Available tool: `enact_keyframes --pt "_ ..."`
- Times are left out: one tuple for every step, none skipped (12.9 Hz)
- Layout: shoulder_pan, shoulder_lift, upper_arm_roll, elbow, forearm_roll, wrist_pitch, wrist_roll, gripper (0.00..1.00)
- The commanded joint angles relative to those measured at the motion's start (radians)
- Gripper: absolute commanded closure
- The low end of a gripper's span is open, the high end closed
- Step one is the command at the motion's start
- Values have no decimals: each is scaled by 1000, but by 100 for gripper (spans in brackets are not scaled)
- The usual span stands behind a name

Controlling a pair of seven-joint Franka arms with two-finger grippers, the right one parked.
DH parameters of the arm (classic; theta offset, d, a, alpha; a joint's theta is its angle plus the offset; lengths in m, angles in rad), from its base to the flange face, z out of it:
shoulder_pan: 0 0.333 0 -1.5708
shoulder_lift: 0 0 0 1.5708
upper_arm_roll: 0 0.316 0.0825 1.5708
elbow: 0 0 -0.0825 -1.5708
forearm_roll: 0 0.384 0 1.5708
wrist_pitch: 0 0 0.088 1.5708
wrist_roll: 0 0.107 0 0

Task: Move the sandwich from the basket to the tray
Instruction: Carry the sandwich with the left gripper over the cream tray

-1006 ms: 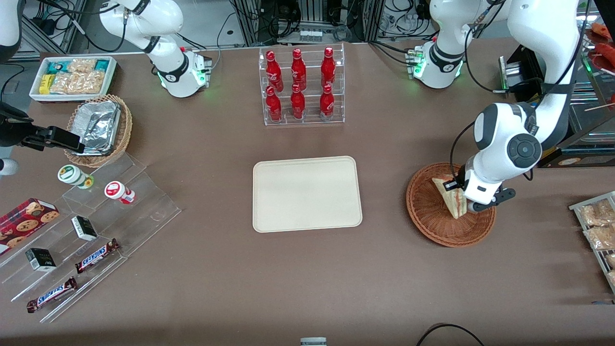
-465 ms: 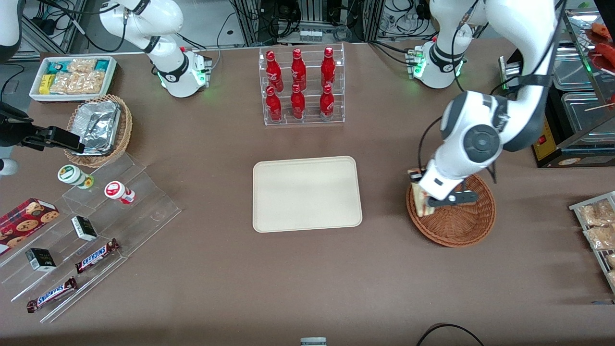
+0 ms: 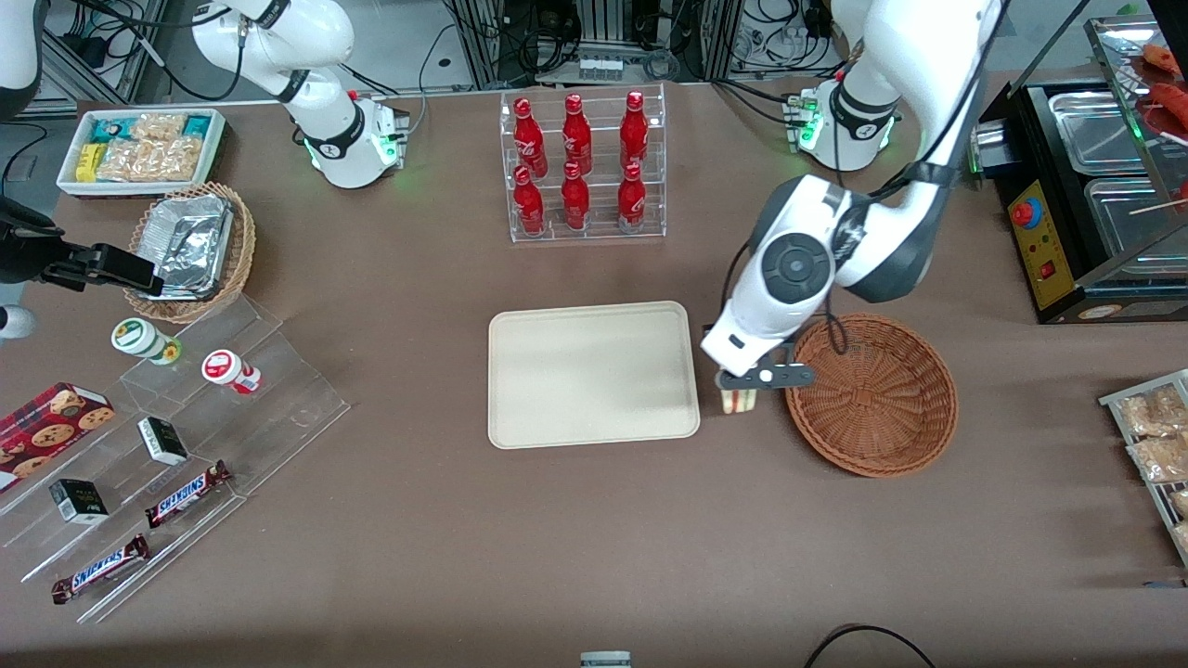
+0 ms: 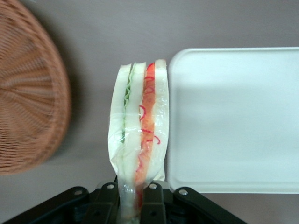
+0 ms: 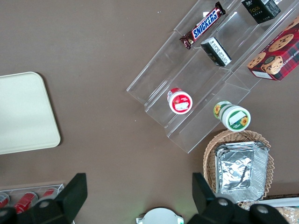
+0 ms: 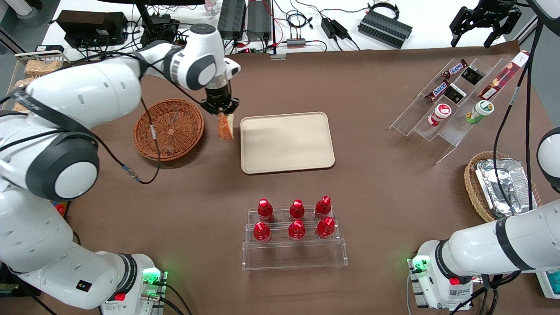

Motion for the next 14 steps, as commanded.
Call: enact_keyframes --pt "-77 131 13 174 -26 -19 -104 100" --pt "-109 166 13 211 -24 -18 -139 100" --pt "-140 200 13 240 -26 -15 -165 100" --pt "-167 226 13 277 -24 -14 -191 100" --pt "-186 261 13 323 -24 -13 -222 100" --pt "-206 295 13 363 -23 -13 -248 100" --pt "-224 326 15 397 -20 -13 -274 100" --pt "-243 352 15 418 -16 -13 -297 100" --pt "-256 369 16 432 -13 -11 -314 100" --pt "-269 383 16 443 -13 1 -325 100" --pt "-275 390 16 448 -12 11 -336 100" --pt "-283 401 18 455 -10 15 -345 100" --pt "-290 410 19 464 -7 15 -354 100" --pt "-292 421 19 471 -1 15 -362 100"
